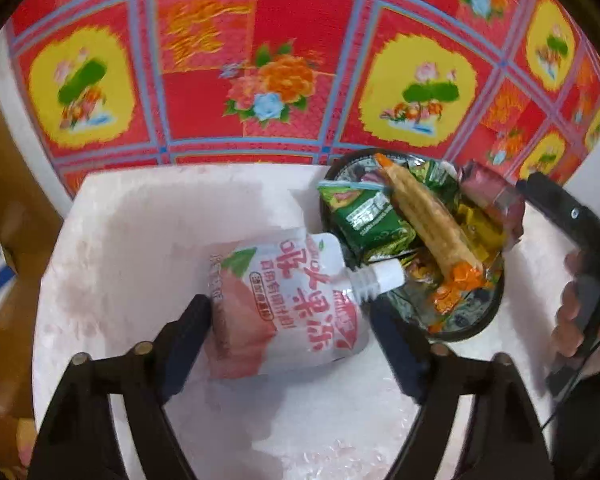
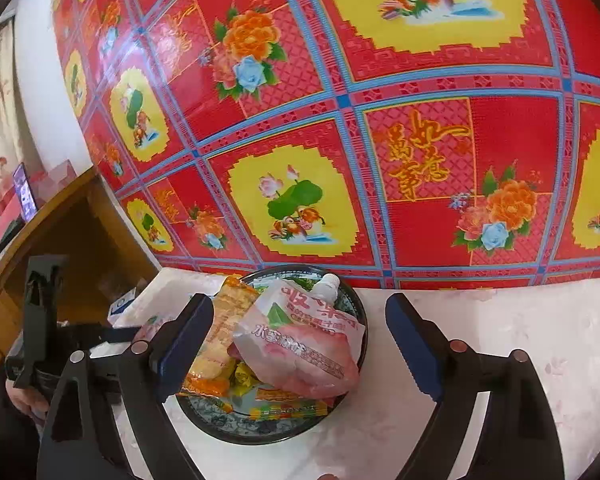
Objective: Organize snacks
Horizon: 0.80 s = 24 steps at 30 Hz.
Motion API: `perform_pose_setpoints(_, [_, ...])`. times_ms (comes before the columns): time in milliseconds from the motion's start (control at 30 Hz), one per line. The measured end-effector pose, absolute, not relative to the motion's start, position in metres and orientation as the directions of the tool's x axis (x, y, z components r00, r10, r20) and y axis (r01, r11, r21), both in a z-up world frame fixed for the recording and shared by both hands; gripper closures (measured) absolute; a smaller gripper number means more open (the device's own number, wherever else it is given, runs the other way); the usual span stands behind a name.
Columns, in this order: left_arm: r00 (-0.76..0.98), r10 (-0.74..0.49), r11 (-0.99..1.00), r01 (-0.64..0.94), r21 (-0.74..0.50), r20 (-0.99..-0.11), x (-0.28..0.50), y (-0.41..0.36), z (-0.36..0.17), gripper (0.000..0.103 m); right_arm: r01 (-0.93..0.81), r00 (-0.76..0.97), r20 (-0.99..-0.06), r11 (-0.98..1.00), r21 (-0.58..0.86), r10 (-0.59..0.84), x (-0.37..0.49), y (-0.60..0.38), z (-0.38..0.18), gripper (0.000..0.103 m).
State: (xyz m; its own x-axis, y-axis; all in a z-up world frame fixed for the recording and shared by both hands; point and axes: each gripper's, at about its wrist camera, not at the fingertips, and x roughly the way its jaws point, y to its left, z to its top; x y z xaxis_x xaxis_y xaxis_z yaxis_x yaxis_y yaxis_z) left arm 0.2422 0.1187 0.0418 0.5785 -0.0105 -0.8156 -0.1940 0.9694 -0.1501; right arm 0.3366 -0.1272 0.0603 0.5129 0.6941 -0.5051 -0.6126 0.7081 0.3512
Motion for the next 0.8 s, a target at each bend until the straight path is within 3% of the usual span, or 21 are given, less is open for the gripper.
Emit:
perform_pose_setpoints(133, [0.581,0.020,0.970,-0.210,-0.126,-0.814,0.229,0.123,0.043,0.020,-0.599,0.523,-0.495,0.712,0.365,0.694,0.338,-0.133,0.062,0.013])
perform_pose_setpoints(267, [0.638,-0.006,0.952,-0.231,-0.199,-0.770,0.212,0.131,0.064,0.020,-0.588,0.526,-0.490,0.714,0.381,0.695,0.340,-0.137,0.062,0.013])
perform_pose_setpoints(367, [0.693,-0.098,0.963,-0.116,-0.245,-0.714,0.231,0.119,0.097,0.020,-0.582,0.527,-0.486,0.713,0.391,0.697,0.341,-0.139,0.061,0.013])
perform_pose_setpoints(467, [0.633,-0.155,0.978,-0.010,-0.209,-0.758,0.276,0.094,0.109,0.020,-0.570,0.519,-0.496,0.715,0.405,0.696,0.342,-0.140,0.056,0.013])
perform_pose_setpoints(800, [0.572,-0.088,0.995,0.016,-0.096,-0.816,0.324,0.049,0.087,0.019,-0.558,0.523,-0.485,0.712,0.427,0.701,0.340,-0.146,0.056,0.013])
